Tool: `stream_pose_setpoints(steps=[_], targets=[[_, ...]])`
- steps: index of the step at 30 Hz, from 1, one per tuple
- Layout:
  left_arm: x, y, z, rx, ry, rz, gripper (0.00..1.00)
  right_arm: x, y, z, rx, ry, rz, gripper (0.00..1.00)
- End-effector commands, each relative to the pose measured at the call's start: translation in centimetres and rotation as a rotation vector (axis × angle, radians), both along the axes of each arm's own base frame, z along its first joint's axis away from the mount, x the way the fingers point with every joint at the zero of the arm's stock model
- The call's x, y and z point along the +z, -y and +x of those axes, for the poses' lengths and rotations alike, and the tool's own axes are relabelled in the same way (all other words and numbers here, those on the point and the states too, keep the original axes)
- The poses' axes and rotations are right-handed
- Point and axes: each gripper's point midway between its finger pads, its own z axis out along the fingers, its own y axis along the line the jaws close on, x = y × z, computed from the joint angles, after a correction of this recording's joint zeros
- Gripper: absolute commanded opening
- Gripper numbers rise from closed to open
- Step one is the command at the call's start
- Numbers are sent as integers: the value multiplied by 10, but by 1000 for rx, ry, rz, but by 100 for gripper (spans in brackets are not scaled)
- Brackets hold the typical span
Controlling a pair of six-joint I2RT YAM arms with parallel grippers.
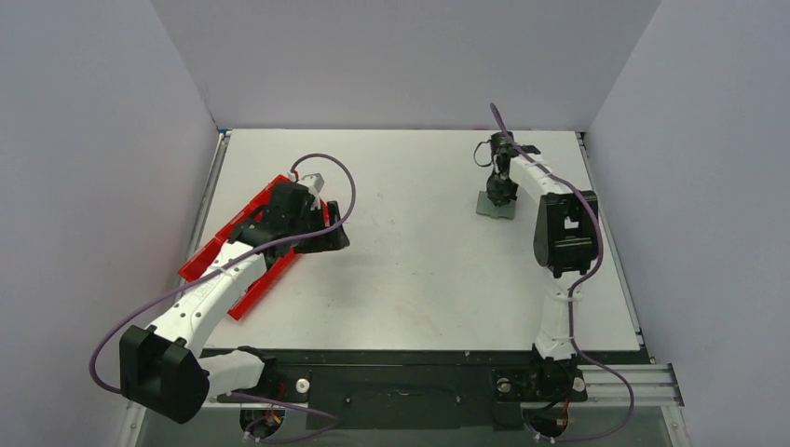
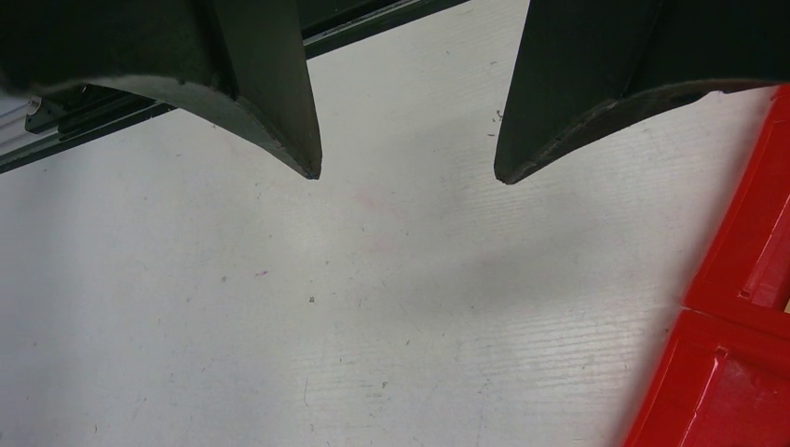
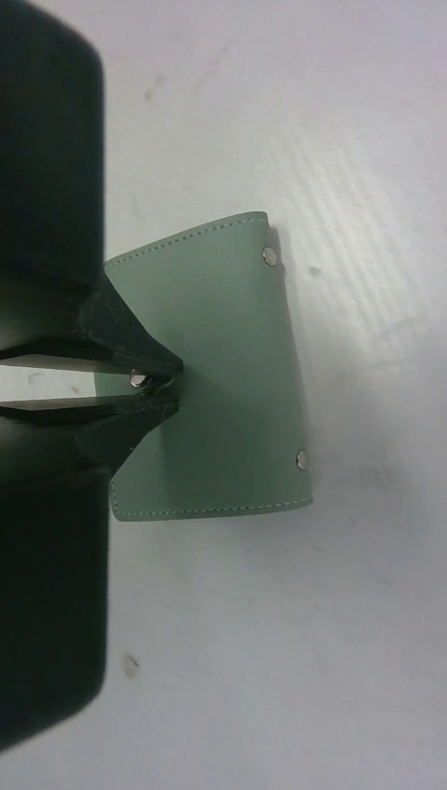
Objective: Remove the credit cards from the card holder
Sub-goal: Move the card holder to the center of the board.
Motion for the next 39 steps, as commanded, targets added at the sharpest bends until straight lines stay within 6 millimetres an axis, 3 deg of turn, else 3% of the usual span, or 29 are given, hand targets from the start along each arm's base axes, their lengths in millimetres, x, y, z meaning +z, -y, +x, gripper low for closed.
stream_pose_setpoints(steps=[1,8,14,18,21,26,29,34,36,39], targets=[[17,5,9,2,59,-51,66,-24,-52,-72,148,-185,23,4],[16,11,10,25,50,-100,66,-42,-120,-139,300,-192,58,4],[2,10,9,90,19,-123,66,-21,-193,-195,544,-107,82,8],[-5,9,9,132,11,-143,66,-5,-219,-221,651,-66,97,11],[-10,8,10,154,11,-154,66,5,-224,-225,678,-38,100,16],[-20,11,10,153,-11,-150,66,34,-231,-209,674,54,110,30],[-25,16,11,140,-19,-152,66,62,-243,-196,668,138,151,47],[-33,28,16,116,-30,-154,66,115,-246,-188,602,274,222,56],[-39,36,18,100,-40,-146,66,122,-236,-194,538,298,243,57],[-50,53,21,70,-56,-135,66,104,-212,-214,428,281,262,55]])
